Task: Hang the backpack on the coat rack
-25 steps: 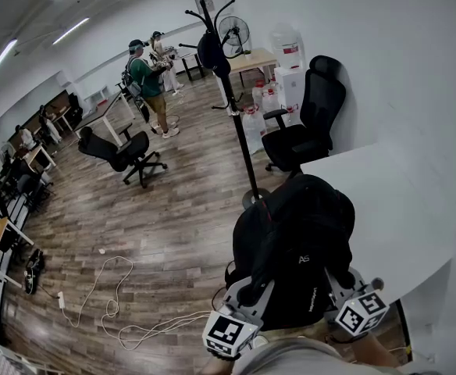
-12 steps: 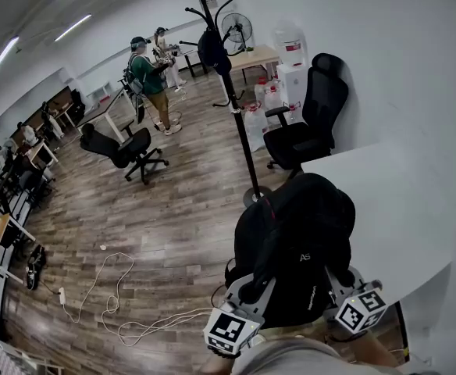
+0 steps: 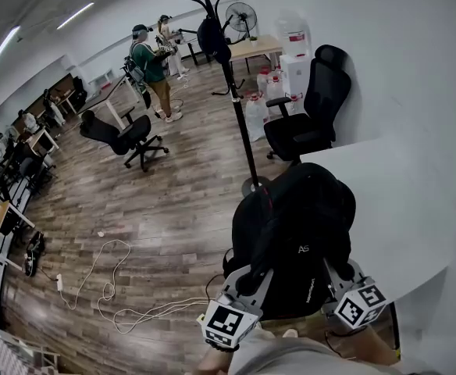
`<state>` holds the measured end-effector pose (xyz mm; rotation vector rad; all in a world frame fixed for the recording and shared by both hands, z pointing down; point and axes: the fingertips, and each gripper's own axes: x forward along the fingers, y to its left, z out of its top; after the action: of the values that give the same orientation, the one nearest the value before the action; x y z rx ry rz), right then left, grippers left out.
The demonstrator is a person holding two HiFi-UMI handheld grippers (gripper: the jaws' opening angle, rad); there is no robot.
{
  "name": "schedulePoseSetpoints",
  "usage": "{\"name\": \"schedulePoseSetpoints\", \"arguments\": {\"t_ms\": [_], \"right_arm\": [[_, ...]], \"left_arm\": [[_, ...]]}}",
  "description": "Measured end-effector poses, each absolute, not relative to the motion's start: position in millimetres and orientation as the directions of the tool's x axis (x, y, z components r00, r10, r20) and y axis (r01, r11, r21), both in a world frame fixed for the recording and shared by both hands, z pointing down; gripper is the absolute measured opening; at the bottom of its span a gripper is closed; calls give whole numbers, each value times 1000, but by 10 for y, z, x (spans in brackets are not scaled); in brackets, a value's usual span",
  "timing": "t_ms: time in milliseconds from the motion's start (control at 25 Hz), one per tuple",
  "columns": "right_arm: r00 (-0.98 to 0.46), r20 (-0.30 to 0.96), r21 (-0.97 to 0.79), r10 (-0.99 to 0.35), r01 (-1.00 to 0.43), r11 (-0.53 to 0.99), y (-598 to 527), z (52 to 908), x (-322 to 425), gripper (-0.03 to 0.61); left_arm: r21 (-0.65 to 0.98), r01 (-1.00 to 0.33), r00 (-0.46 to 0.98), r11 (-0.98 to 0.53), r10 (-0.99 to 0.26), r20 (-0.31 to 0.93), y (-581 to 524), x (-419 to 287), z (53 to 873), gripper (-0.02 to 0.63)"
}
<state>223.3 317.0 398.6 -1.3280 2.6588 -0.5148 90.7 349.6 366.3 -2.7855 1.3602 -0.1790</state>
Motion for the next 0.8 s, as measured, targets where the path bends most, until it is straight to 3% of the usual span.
{"name": "schedulePoseSetpoints", "arguments": {"t_ms": [800], "right_arm": [[-522, 74, -341, -850, -814, 471, 1929, 4053, 1712, 29]], "left_arm": [[-66, -713, 691, -698, -716, 97, 2161, 379, 3756, 27]]}}
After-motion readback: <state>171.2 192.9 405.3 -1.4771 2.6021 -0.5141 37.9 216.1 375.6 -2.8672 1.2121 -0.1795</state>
